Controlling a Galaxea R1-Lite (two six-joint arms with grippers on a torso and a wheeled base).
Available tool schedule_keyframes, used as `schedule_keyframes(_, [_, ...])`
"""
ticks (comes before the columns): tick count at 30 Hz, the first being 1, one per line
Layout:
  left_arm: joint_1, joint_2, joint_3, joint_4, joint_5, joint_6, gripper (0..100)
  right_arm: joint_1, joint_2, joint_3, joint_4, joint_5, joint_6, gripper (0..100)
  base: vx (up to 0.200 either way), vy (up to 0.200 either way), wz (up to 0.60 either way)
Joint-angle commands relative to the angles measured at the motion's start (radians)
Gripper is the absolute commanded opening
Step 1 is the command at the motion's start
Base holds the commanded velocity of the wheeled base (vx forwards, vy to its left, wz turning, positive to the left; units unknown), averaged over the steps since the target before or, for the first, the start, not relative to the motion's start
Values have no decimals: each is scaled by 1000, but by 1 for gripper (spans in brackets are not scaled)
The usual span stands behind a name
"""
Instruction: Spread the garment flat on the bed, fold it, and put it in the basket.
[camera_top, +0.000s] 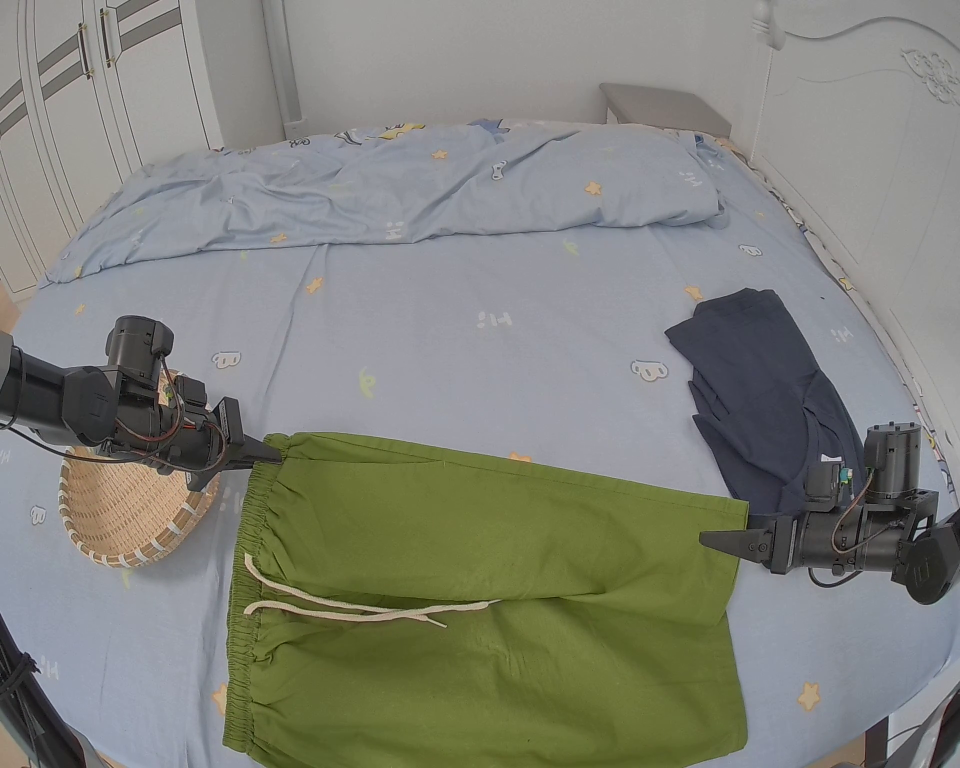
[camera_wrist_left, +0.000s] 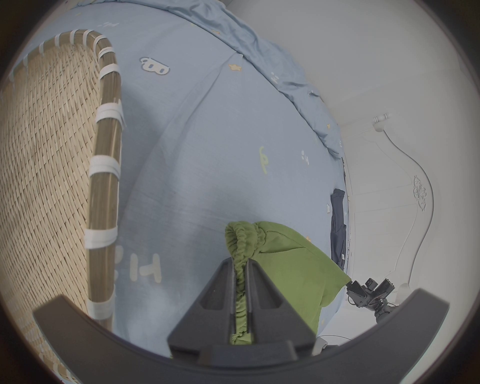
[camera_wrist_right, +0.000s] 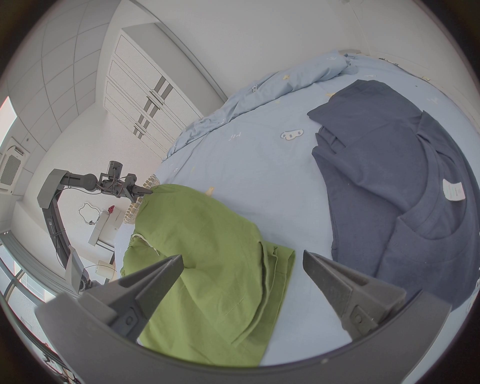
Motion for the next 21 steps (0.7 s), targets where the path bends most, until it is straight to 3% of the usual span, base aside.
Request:
schedule_keyframes(1, [1, 2, 1, 1, 0, 0, 0, 4, 48, -13, -5, 1, 1, 0, 0, 0, 0])
schedule_keyframes(13, [2, 2, -2, 0, 3, 0, 0, -2, 37, -39, -5, 1, 6, 0, 0, 0, 0])
schedule_keyframes(17, [7, 2, -2, -3, 11, 9, 0, 4, 33, -120, 30, -7, 24, 0, 0, 0, 0])
schedule_keyframes(21, [10, -1, 8, -42, 14, 9, 0, 6, 22, -281, 171, -9, 29, 0, 0, 0, 0])
